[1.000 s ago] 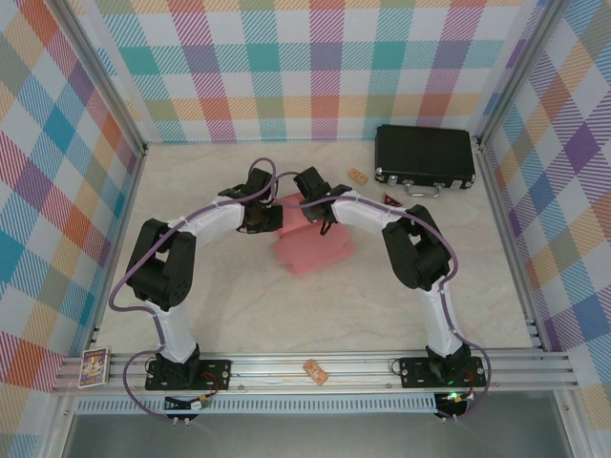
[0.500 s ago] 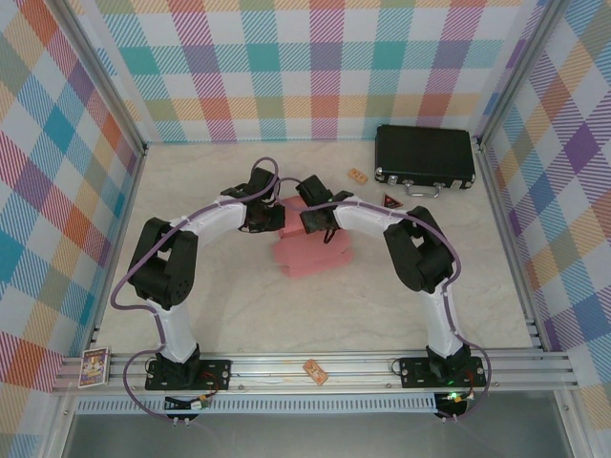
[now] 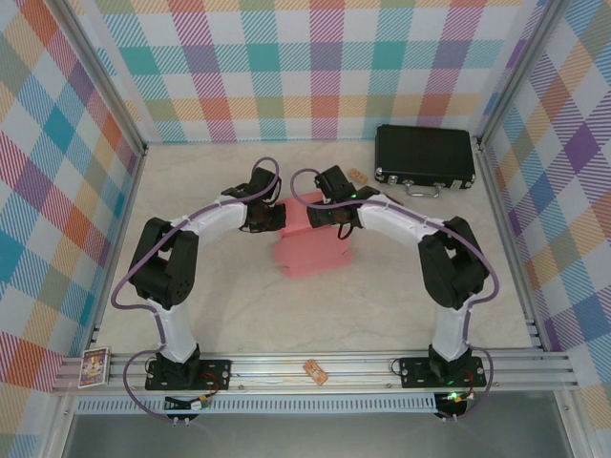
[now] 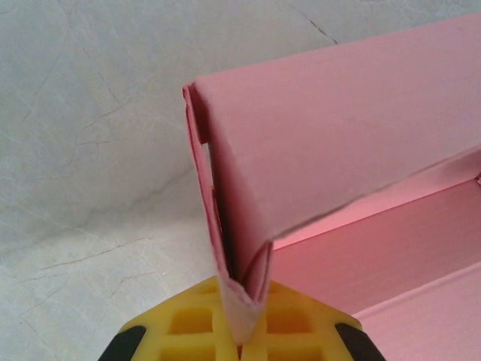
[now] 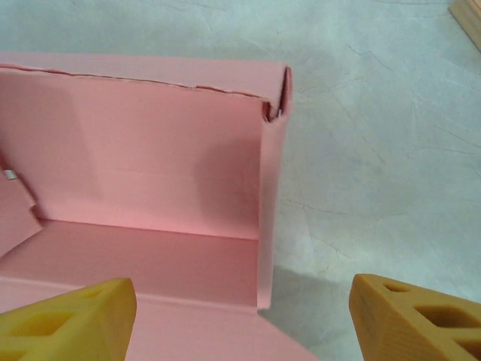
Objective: Fold the paper box
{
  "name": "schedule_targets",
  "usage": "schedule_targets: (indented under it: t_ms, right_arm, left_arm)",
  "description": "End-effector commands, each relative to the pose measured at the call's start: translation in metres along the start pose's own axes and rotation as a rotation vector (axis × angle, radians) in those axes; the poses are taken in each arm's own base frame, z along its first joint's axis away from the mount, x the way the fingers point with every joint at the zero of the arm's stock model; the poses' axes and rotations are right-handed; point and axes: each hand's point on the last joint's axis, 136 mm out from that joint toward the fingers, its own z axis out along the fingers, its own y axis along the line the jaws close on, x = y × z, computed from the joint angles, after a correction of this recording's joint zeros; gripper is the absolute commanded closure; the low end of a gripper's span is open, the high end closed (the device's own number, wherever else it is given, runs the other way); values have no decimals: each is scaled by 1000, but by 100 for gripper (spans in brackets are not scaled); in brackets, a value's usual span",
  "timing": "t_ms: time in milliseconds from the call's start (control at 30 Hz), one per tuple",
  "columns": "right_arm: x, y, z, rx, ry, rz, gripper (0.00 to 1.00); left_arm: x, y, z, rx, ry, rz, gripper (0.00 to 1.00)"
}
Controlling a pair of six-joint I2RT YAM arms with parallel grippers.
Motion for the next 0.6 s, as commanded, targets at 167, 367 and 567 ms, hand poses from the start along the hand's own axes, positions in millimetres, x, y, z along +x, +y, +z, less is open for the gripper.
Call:
schedule_targets:
  t_ms: [167, 367, 567]
  right_arm:
    - [20, -9, -64, -156, -37, 250, 25]
    - [61, -7, -85, -253, -27, 464, 25]
    - [100, -4, -79, -314, 8, 636, 27]
  left_arm:
    - [35, 12, 16, -49, 113, -42, 100]
    - [33, 10, 16, -34, 85, -99, 100]
    - [36, 11, 19, -27, 80, -156, 100]
